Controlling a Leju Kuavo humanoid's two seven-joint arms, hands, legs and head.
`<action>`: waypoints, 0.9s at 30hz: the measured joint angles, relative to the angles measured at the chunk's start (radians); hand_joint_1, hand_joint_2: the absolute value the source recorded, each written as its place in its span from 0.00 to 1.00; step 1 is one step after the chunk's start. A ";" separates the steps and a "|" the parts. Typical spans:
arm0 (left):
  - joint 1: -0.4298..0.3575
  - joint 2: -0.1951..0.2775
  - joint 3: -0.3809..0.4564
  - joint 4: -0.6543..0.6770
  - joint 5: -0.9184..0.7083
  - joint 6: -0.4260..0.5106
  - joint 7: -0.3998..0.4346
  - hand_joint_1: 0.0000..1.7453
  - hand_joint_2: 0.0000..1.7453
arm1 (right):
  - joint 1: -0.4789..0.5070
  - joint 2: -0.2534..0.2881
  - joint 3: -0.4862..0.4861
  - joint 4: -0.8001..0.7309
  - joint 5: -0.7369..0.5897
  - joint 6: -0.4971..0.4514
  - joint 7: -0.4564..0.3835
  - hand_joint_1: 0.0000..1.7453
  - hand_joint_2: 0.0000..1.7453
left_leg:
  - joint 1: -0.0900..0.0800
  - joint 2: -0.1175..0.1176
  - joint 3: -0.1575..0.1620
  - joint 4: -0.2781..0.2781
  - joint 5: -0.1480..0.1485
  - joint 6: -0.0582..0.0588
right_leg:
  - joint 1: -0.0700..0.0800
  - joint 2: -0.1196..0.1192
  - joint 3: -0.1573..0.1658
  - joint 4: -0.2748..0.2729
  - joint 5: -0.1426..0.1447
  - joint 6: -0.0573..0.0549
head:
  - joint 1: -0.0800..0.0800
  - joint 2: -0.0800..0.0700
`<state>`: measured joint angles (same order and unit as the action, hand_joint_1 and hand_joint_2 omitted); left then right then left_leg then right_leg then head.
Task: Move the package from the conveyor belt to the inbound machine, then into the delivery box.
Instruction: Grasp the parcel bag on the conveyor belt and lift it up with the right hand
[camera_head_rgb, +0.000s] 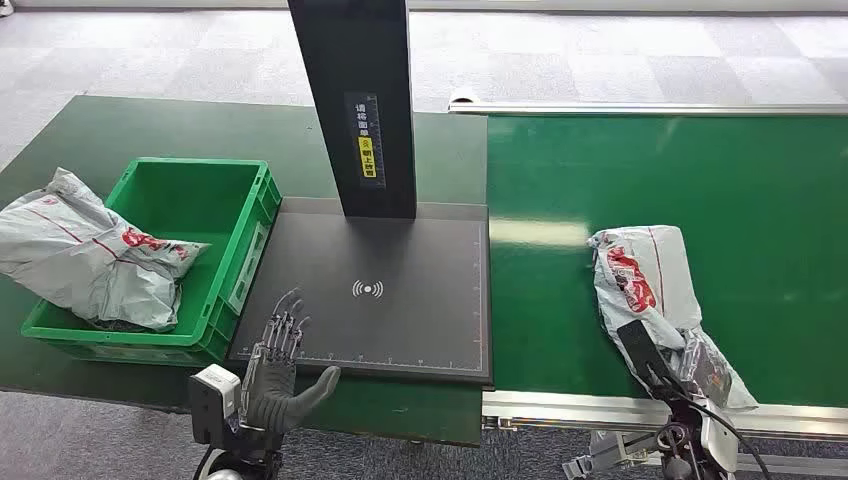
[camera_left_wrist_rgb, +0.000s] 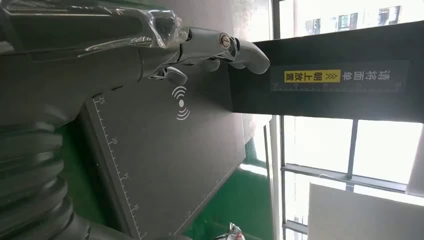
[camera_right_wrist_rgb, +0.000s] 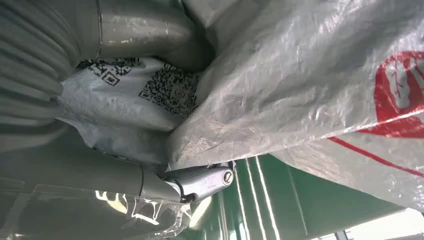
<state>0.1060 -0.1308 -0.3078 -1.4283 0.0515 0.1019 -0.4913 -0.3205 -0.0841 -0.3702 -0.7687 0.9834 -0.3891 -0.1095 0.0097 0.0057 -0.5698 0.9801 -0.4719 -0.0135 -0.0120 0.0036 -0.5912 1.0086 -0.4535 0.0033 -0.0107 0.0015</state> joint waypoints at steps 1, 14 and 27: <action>0.000 0.000 0.000 0.000 0.000 0.000 0.000 0.00 1.00 | 0.000 0.001 0.000 -0.004 -0.001 0.000 0.000 1.00 1.00 | 0.000 0.000 0.000 0.000 0.000 0.000 | 0.000 0.000 0.000 0.000 0.000 0.000 | 0.000 0.000; 0.002 0.002 0.004 -0.006 0.000 0.018 -0.009 0.00 1.00 | 0.013 0.021 0.010 -0.084 -0.024 -0.026 -0.044 1.00 1.00 | 0.000 -0.001 -0.002 0.000 0.000 0.000 | 0.000 -0.001 -0.001 0.000 -0.001 0.000 | 0.000 0.000; 0.024 0.013 0.081 -0.102 -0.040 0.053 -0.046 0.00 1.00 | 0.128 0.089 0.378 -0.664 -0.237 0.041 -0.141 1.00 1.00 | 0.000 0.000 -0.001 -0.001 0.000 0.000 | 0.001 -0.001 -0.002 0.000 -0.001 0.000 | 0.000 0.000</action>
<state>0.1299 -0.1179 -0.2270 -1.5299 0.0113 0.1549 -0.5374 -0.1921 0.0047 0.0076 -1.4327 0.7460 -0.3485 -0.2505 0.0100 0.0056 -0.5713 0.9795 -0.4720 -0.0135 -0.0110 0.0028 -0.5929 1.0089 -0.4547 0.0029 -0.0105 0.0015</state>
